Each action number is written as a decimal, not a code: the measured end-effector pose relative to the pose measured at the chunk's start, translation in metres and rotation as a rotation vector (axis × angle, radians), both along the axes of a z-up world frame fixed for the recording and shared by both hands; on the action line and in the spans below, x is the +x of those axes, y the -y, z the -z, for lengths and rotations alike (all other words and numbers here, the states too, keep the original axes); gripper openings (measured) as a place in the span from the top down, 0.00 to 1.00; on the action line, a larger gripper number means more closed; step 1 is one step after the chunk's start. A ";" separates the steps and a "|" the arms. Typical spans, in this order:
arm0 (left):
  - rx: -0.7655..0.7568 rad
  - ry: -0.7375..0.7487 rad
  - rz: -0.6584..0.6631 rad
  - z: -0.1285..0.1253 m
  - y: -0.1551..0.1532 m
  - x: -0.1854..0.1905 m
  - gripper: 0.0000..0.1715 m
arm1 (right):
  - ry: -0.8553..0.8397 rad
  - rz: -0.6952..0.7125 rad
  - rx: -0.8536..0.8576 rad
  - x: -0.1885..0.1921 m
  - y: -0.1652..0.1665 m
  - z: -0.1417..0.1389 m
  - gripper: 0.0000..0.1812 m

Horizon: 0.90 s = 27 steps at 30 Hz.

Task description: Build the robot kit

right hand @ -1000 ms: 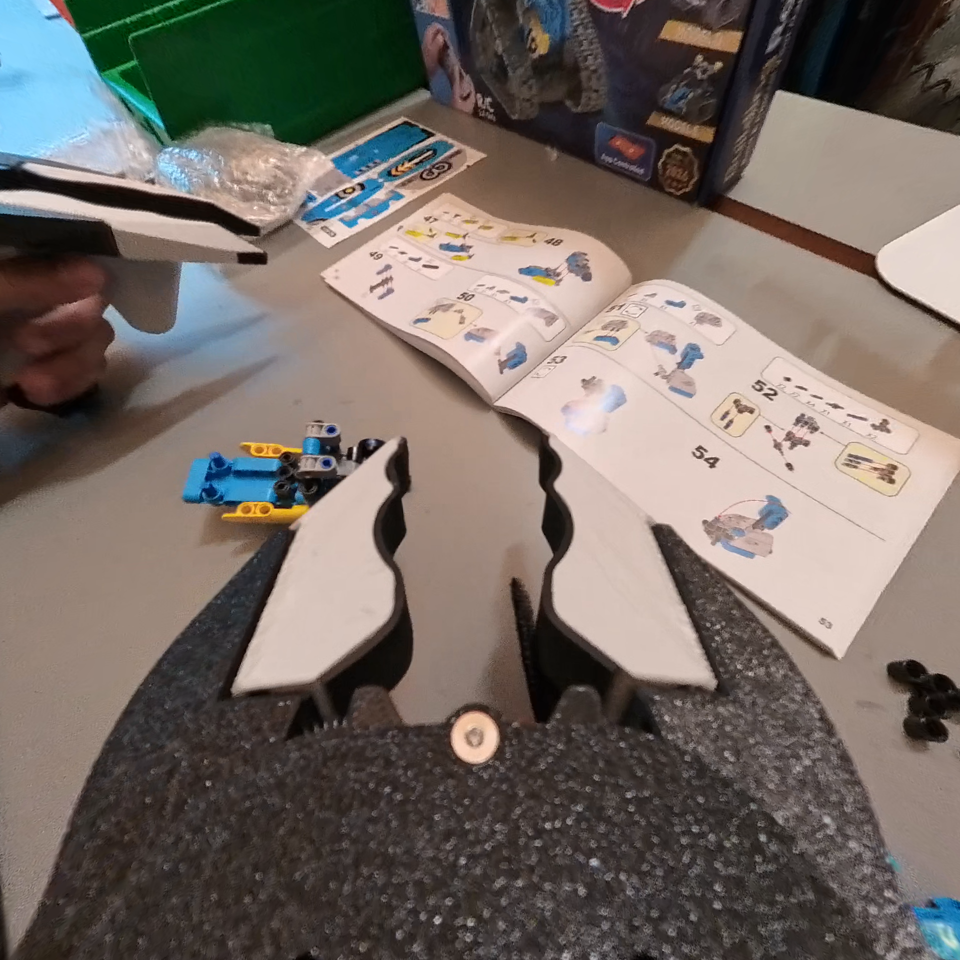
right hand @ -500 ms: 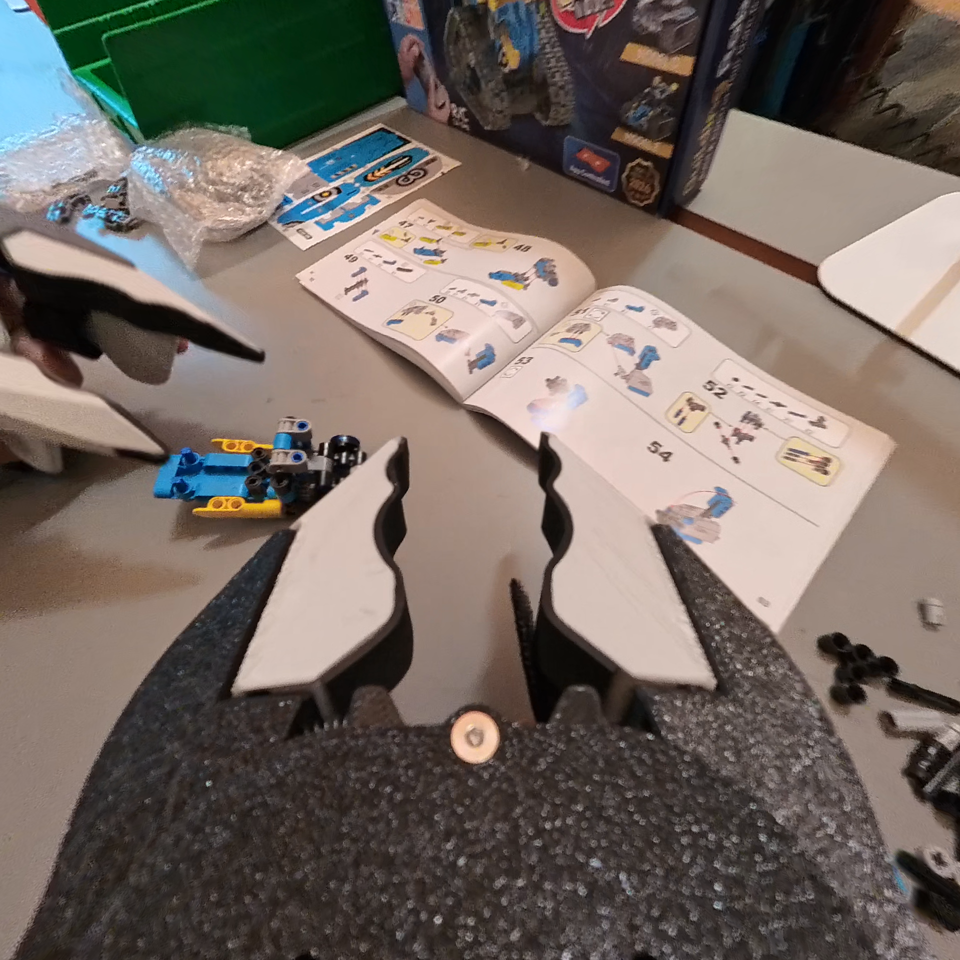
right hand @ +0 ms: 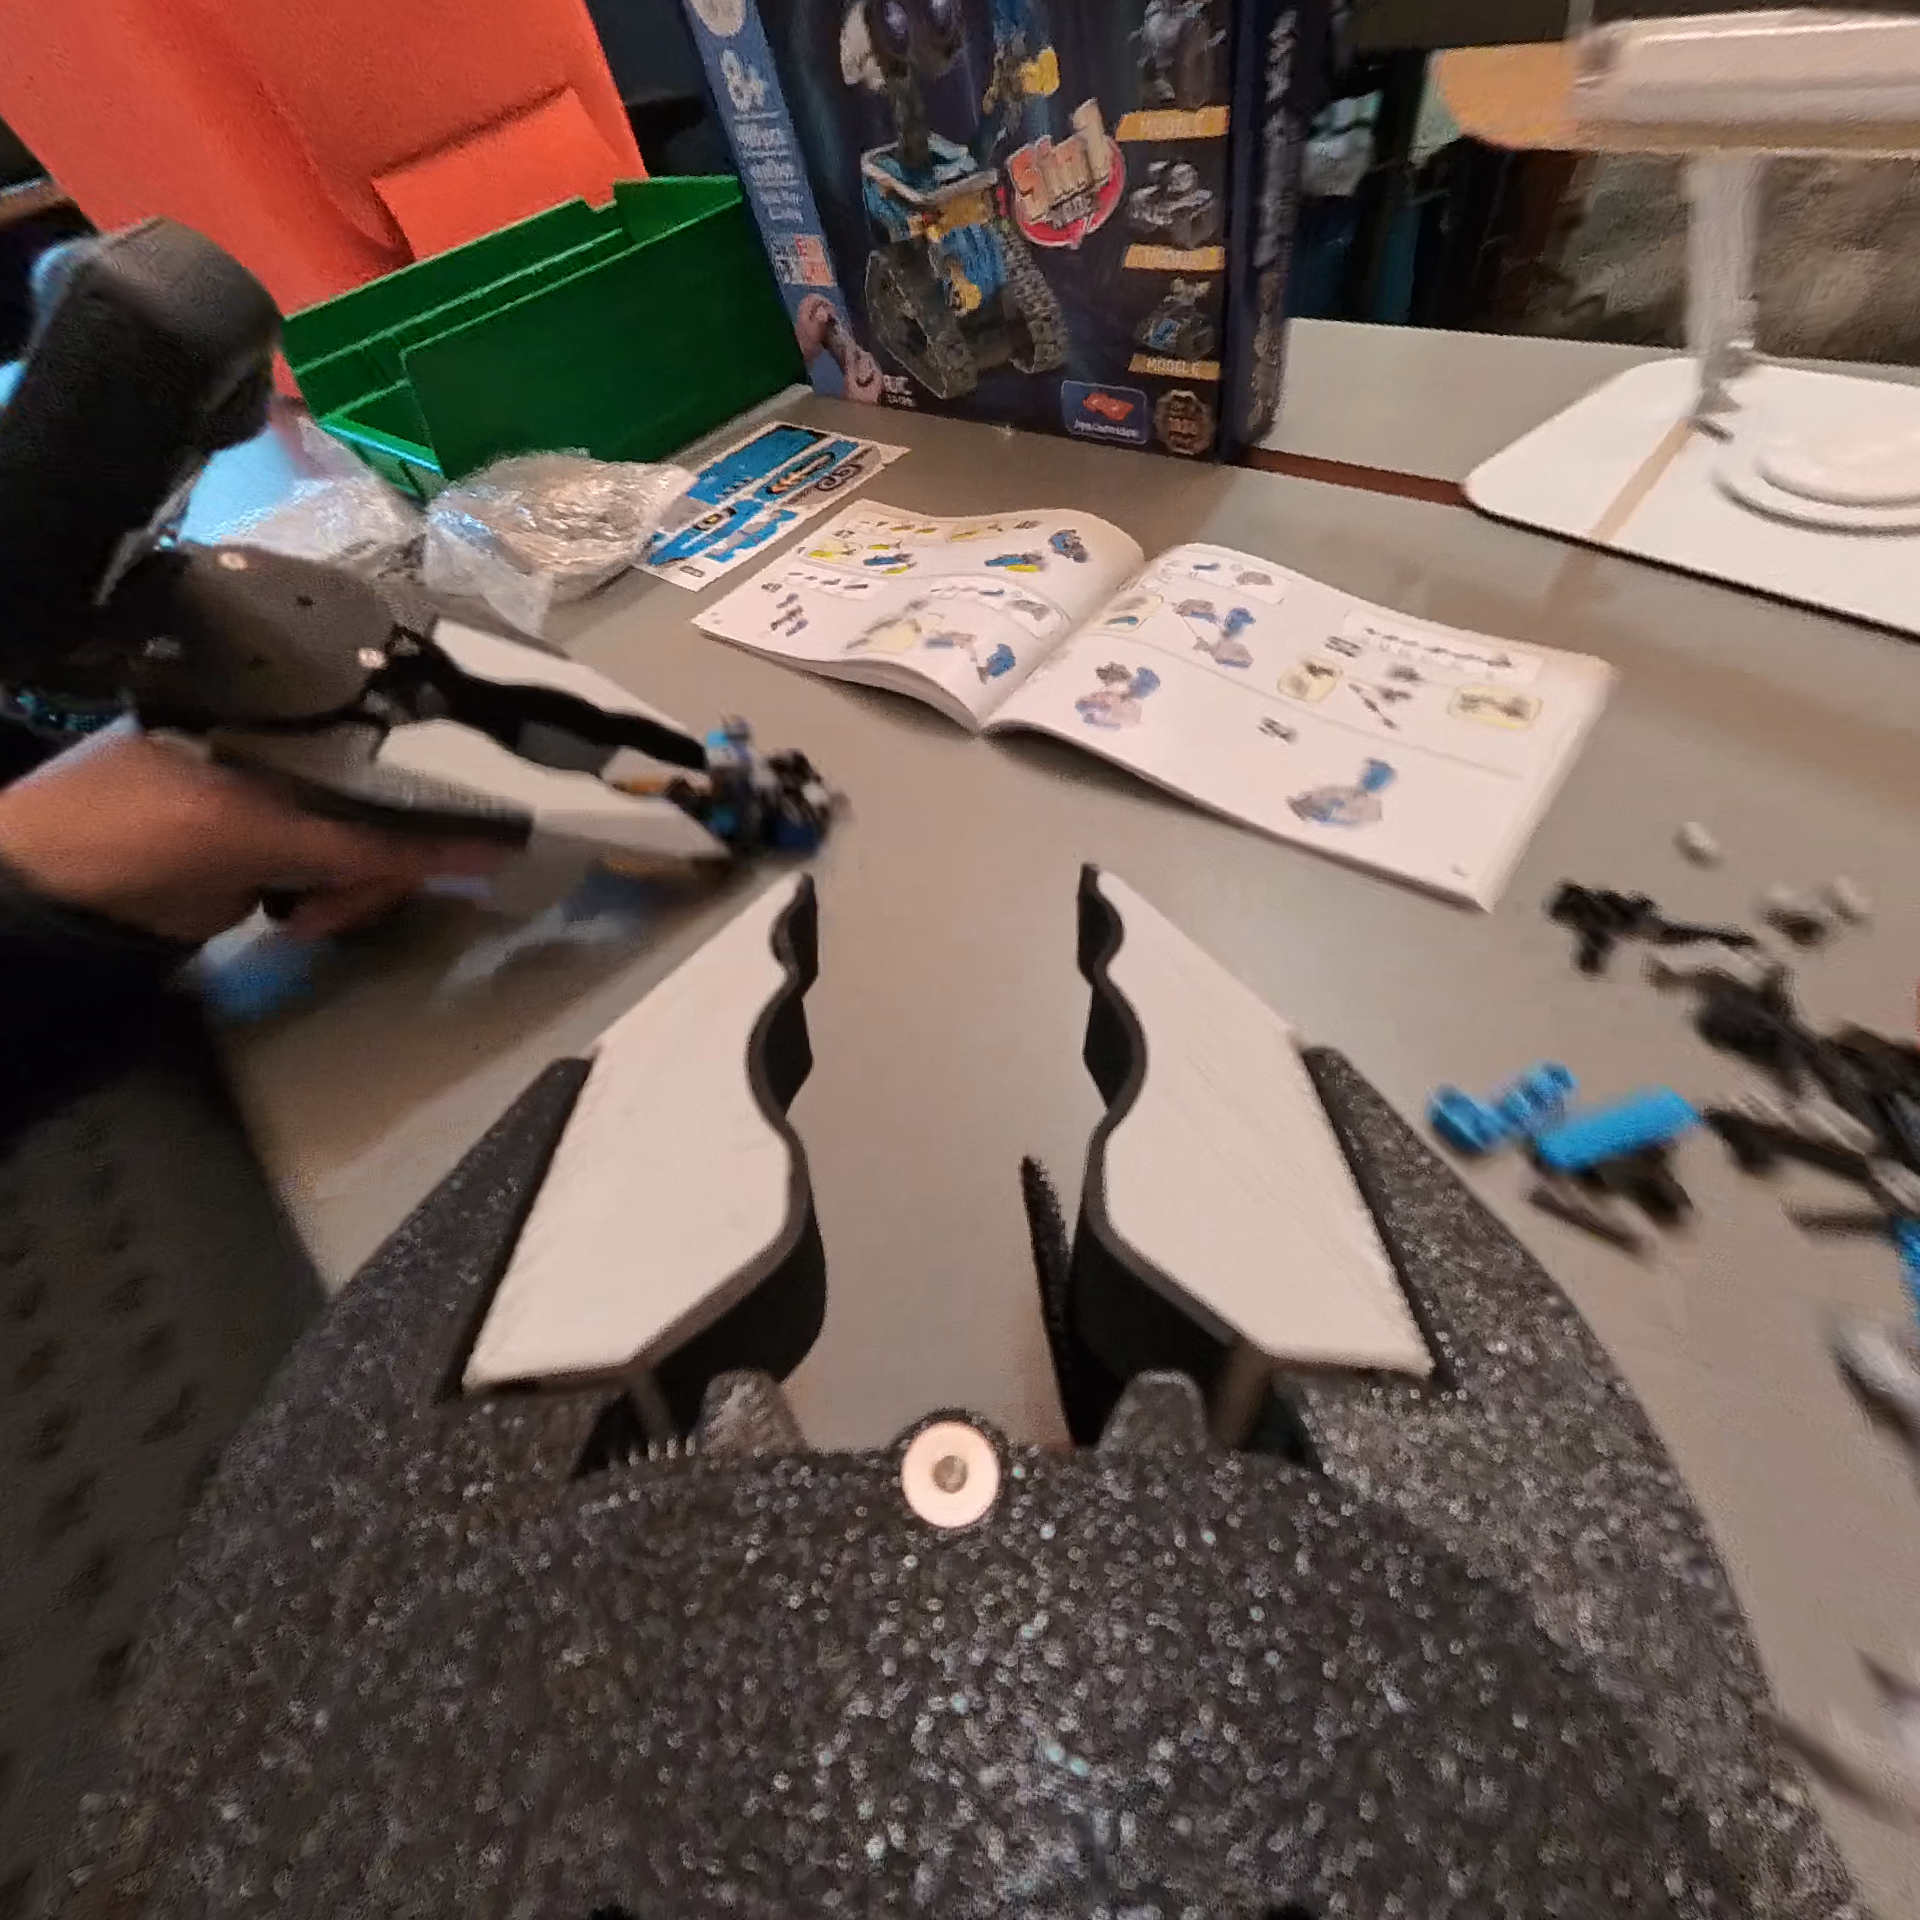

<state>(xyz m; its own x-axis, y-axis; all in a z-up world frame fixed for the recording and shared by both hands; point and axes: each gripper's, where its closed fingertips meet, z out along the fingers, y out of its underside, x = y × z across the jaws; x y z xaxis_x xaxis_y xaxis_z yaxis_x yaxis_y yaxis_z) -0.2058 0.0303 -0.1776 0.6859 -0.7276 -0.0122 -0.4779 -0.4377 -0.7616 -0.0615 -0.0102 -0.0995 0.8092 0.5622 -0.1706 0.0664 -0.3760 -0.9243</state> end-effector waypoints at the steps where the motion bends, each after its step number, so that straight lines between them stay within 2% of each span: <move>1: 0.013 -0.012 -0.026 0.000 -0.005 -0.014 0.76 | 0.014 0.033 0.008 0.020 0.012 -0.002 0.72; 4: -0.009 0.010 -0.095 0.000 -0.017 -0.044 0.76 | 0.157 0.246 0.015 0.121 0.045 0.003 0.73; 7: -0.010 0.014 -0.123 0.000 -0.022 -0.053 0.76 | 0.257 0.465 -0.072 0.231 0.081 0.020 0.73; 9: -0.003 0.029 -0.130 -0.002 -0.023 -0.051 0.69 | 0.238 0.517 -0.166 0.268 0.100 0.036 0.73; 11: 0.015 0.081 -0.148 -0.011 -0.025 -0.048 0.62 | 0.215 0.498 -0.186 0.275 0.106 0.040 0.75; 13: 0.090 0.198 -0.130 -0.038 -0.023 -0.038 0.60 | 0.235 0.458 -0.179 0.271 0.100 0.041 0.79; 15: 0.193 0.332 -0.076 -0.074 -0.011 -0.019 0.61 | 0.258 0.400 -0.216 0.262 0.089 0.051 0.80; 17: 0.239 0.403 -0.019 -0.091 0.005 0.002 0.62 | 0.317 0.371 -0.254 0.260 0.077 0.064 0.80; 20: 0.212 0.421 0.049 -0.087 0.026 0.032 0.64 | 0.391 0.376 -0.282 0.268 0.065 0.076 0.81; 22: 0.220 0.395 0.091 -0.084 0.036 0.044 0.64 | 0.337 0.364 -0.285 0.264 0.063 0.072 0.83; 27: 0.197 0.372 0.107 -0.076 0.036 0.046 0.65 | 0.376 0.354 -0.313 0.268 0.063 0.081 0.85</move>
